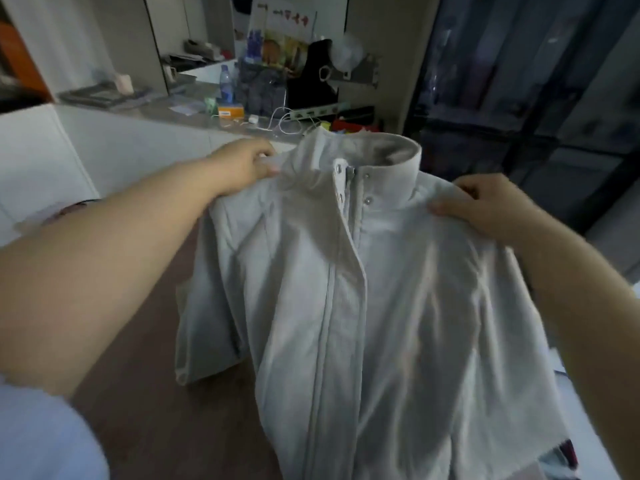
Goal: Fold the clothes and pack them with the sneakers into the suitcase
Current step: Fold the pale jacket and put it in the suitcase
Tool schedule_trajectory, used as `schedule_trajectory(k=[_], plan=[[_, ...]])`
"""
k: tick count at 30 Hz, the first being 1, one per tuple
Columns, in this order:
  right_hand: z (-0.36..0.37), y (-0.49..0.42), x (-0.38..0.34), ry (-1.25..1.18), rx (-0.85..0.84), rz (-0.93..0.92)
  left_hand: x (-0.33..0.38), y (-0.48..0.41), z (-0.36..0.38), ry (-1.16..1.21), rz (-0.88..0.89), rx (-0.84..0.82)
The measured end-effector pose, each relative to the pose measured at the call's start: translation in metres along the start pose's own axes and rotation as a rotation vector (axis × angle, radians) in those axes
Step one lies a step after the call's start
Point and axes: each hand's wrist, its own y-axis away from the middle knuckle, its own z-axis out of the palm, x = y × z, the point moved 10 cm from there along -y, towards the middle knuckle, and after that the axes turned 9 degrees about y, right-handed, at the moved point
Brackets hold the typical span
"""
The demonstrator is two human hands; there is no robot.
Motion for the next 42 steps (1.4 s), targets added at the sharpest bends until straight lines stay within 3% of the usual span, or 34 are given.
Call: schedule_trajectory(k=[2,3,5,9,11,15,19,22,26,31,33,37,40,42], plan=[[0.017,-0.026,0.034,0.208,0.218,0.105,-0.030,-0.013,0.028,0.036,-0.068,0.091],[0.036,-0.031,0.048,0.281,0.231,0.136,-0.045,-0.014,0.047,0.012,-0.112,0.073],[0.083,-0.025,0.071,0.371,0.097,0.122,-0.084,-0.007,0.083,-0.065,-0.193,-0.003],[0.149,0.032,0.123,0.301,-0.185,0.146,-0.182,0.053,0.137,-0.038,-0.432,-0.164],[0.180,0.069,0.147,0.418,-0.372,0.180,-0.220,0.090,0.154,-0.055,-0.556,-0.227],[0.213,0.125,0.186,0.280,-0.438,0.375,-0.256,0.135,0.185,0.062,-0.692,-0.303],[0.213,0.147,0.204,0.324,-0.335,0.543,-0.254,0.139,0.200,-0.006,-0.619,-0.324],[0.205,0.155,0.195,0.445,-0.230,0.516,-0.241,0.129,0.182,0.021,-0.551,-0.176],[0.190,0.162,0.203,0.210,-0.124,0.601,-0.233,0.103,0.124,0.080,-0.480,0.011],[0.139,0.133,0.209,0.091,-0.091,0.565,-0.212,0.066,0.053,-0.029,-0.343,0.055],[0.098,0.107,0.200,0.181,-0.051,0.522,-0.200,0.044,0.024,-0.155,-0.231,0.062],[0.024,0.058,0.170,0.415,0.144,0.474,-0.193,0.007,-0.006,-0.295,-0.212,0.030],[0.025,0.034,0.157,0.457,0.265,0.460,-0.183,-0.003,-0.004,-0.273,-0.192,0.112],[0.055,0.028,0.144,0.409,0.218,0.405,-0.184,0.005,0.017,-0.227,-0.220,0.136]])
